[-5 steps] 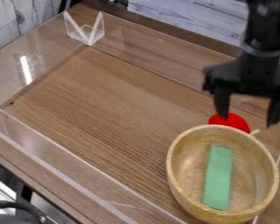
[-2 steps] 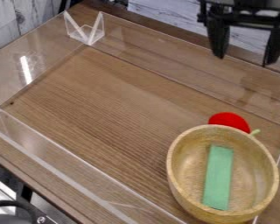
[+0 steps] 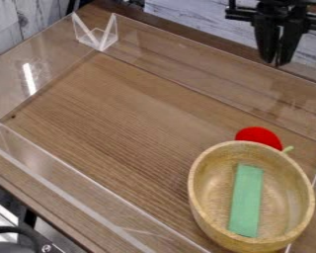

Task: Put the green block in the brown bowl

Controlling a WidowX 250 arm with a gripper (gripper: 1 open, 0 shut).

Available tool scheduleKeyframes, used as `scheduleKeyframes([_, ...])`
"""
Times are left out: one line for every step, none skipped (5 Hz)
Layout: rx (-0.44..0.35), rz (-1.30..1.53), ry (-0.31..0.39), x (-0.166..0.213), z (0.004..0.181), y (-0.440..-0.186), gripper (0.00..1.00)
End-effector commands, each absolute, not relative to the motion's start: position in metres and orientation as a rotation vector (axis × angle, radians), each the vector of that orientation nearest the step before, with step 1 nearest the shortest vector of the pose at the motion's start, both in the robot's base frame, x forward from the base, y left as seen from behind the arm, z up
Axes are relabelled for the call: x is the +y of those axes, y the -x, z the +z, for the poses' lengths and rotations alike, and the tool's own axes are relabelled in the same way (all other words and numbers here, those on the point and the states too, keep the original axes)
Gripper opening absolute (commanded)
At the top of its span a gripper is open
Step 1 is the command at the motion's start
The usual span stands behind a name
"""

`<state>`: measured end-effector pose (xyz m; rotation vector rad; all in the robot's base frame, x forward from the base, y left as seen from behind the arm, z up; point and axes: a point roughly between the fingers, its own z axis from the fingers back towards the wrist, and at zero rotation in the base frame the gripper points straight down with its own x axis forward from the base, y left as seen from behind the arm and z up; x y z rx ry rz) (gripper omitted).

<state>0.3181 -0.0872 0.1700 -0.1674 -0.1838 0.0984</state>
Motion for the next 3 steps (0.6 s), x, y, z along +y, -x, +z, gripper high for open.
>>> scheduleKeyframes([-0.230,0.126,0.174,-0.086,0.178,-0.326,0.00])
scheduleKeyframes([-0.208,0.164,0.163,-0.084,0.165,-0.325,0.00])
scheduleKeyframes([-0.193,0.210,0.154,-0.081,0.146,-0.328,0.00])
